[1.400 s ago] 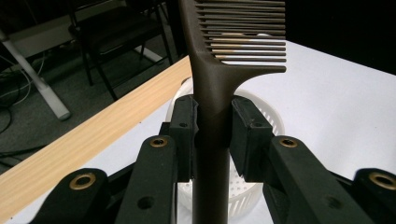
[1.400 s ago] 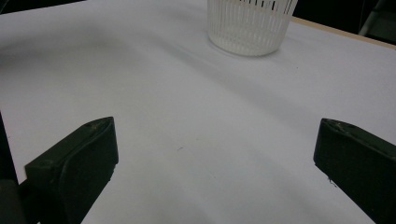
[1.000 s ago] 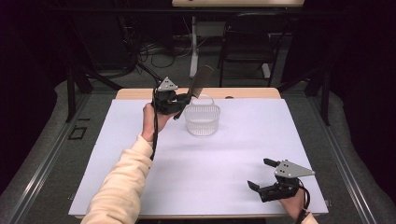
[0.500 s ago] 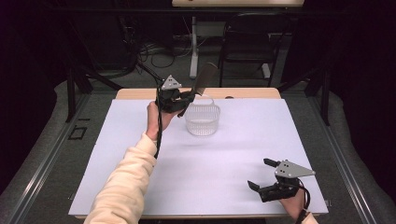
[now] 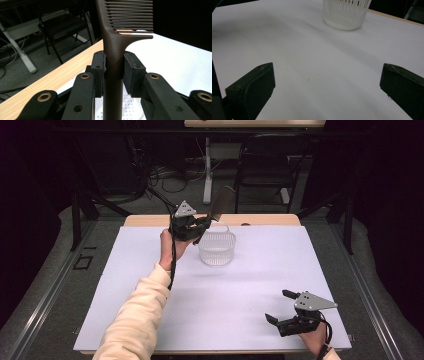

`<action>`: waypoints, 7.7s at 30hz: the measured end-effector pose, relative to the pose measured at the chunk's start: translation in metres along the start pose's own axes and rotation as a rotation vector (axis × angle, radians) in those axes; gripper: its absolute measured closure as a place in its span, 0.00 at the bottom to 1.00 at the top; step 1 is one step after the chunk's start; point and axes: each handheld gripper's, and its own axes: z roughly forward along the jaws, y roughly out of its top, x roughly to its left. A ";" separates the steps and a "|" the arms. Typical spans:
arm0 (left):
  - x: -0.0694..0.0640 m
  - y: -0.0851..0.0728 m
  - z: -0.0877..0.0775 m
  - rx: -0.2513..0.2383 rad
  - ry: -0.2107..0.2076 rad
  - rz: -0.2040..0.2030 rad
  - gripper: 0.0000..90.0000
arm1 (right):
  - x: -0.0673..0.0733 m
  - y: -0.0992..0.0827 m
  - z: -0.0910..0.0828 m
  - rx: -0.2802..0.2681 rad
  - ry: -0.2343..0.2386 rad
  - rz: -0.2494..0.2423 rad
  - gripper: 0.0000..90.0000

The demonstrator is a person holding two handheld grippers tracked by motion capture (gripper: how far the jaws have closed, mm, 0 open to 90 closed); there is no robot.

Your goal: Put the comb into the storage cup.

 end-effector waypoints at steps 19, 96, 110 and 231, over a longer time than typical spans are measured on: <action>-0.003 -0.002 0.007 -0.049 0.010 0.005 0.80 | 0.000 0.000 0.000 -0.001 0.002 0.000 0.00; -0.001 -0.023 0.038 -0.035 -0.050 -0.007 0.80 | 0.000 0.000 -0.001 -0.001 0.002 0.001 0.00; 0.000 -0.025 0.042 0.008 -0.062 -0.004 0.80 | 0.000 0.000 0.000 0.003 0.001 0.002 0.00; -0.005 -0.042 0.071 0.212 -0.192 0.054 0.65 | 0.000 0.000 0.000 0.006 0.005 0.001 0.00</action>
